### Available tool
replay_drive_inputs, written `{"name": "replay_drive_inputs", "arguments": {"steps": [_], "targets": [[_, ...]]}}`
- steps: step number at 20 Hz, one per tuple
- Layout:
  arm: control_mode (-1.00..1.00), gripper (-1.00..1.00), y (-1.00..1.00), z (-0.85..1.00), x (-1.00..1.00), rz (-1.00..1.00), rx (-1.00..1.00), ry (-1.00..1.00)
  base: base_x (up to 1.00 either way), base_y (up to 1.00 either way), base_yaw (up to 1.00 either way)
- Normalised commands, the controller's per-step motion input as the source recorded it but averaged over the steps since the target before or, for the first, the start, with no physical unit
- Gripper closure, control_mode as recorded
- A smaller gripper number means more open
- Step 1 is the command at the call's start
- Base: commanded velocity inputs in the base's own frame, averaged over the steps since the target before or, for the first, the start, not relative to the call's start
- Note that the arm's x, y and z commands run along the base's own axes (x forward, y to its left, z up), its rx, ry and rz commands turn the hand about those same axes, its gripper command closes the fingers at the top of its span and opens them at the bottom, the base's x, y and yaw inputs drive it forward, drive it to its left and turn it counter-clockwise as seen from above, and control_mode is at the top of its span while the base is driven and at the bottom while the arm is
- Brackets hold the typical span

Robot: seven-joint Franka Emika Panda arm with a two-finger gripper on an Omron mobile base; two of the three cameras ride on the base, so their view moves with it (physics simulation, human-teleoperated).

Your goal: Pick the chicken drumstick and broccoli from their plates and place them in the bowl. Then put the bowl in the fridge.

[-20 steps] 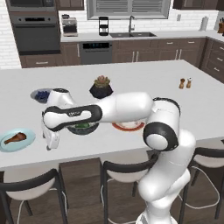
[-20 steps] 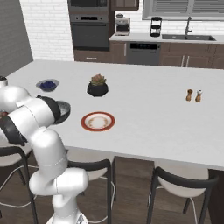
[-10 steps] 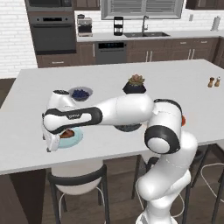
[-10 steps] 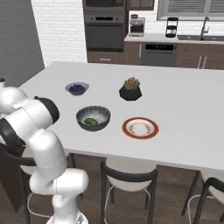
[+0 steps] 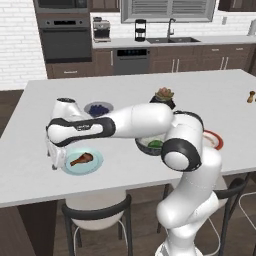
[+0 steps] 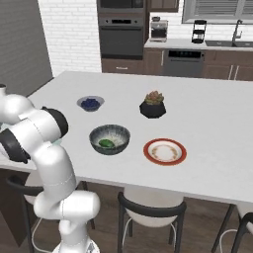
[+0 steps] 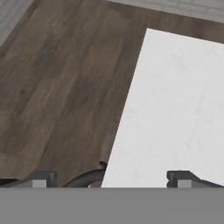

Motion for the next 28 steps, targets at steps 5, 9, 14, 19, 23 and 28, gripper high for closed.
{"name": "replay_drive_inputs", "arguments": {"steps": [5,9,14,19,23,28], "targets": [[-1.0,-1.0,-0.97,0.03,0.52,0.01,0.15,0.0,0.0,0.0,0.0],[-1.0,-1.0,-1.0,0.02,0.0,0.1,0.01,-0.02,0.0,0.0,0.0],[-1.0,-1.0,-0.56,-0.05,0.01,0.1,-0.14,-0.02,0.0,0.0,0.0],[-1.0,-1.0,-0.27,0.0,0.12,0.03,-0.11,0.0,0.0,0.0,0.0],[-1.0,-1.0,-0.06,-0.07,0.32,0.0,-0.09,0.0,0.0,0.0,0.0],[-1.0,-1.0,-0.44,-0.29,0.58,0.02,-0.02,0.0,0.0,0.0,0.0]]}}
